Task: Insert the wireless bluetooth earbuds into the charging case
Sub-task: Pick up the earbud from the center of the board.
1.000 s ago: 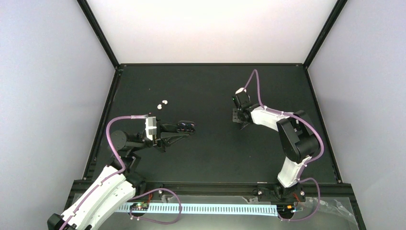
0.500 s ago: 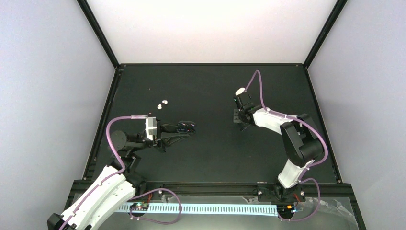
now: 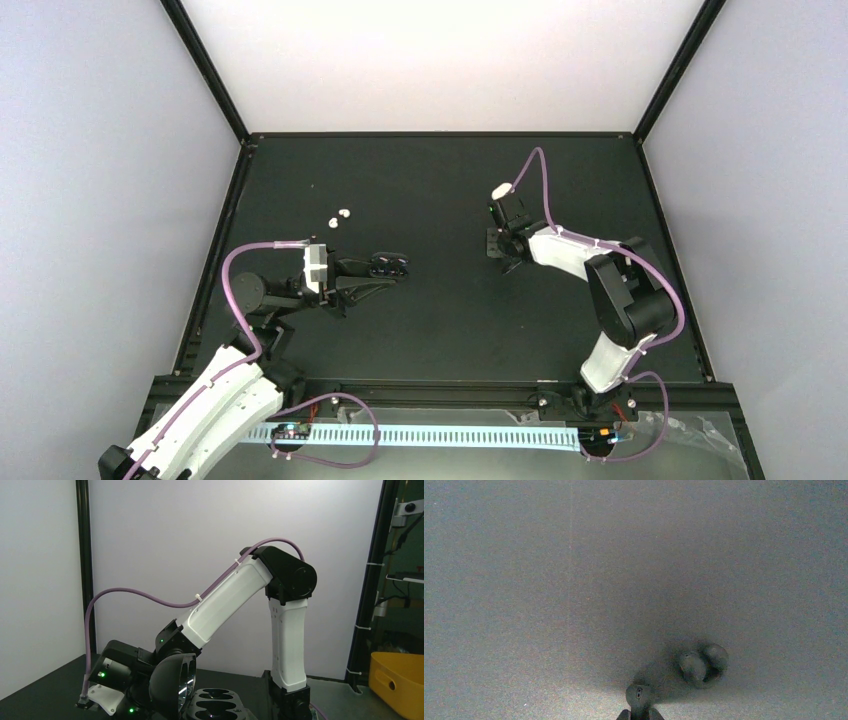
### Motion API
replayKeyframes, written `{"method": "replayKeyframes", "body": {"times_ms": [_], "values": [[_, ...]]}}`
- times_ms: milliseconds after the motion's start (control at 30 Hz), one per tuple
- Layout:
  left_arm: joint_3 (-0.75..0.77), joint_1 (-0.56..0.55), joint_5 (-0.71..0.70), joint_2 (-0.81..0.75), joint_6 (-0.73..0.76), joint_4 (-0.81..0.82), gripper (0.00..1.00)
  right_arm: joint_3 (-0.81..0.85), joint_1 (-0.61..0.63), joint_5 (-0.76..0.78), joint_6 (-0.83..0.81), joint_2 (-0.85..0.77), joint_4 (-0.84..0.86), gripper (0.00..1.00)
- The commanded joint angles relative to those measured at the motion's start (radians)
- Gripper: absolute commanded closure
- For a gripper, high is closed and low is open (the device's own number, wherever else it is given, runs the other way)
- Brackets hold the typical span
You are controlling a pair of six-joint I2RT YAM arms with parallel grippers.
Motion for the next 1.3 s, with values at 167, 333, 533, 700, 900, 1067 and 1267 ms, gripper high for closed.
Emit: {"method": "replayKeyframes", "body": {"times_ms": [167, 333, 533, 700, 900, 1067, 1267], "values": [[0.011, -0.004, 0.007, -0.007, 0.008, 0.021, 0.98, -0.013, 0.001, -0.006, 0.004, -0.029, 0.018, 0.96], [0.011, -0.004, 0.007, -0.008, 0.008, 0.02, 0.98, -0.013, 0.001, -0.007, 0.001, -0.036, 0.017, 0.99], [0.011, -0.004, 0.011, -0.014, 0.01, 0.02, 0.99, -0.015, 0.003, -0.024, 0.032, -0.152, -0.01, 0.99], [0.01, -0.006, 0.035, -0.016, -0.005, 0.045, 0.98, 0.034, 0.047, -0.104, 0.0, -0.363, -0.048, 0.99], [0.037, -0.015, 0.078, -0.004, 0.008, 0.016, 0.98, 0.079, 0.069, -0.415, -0.131, -0.659, -0.072, 0.99], [0.059, -0.031, 0.133, 0.033, 0.011, 0.024, 0.98, 0.161, 0.118, -0.651, -0.306, -0.824, -0.19, 0.99], [0.089, -0.072, 0.154, 0.062, 0.034, 0.03, 0.99, 0.398, 0.297, -0.569, -0.559, -0.841, -0.493, 0.99]]}}
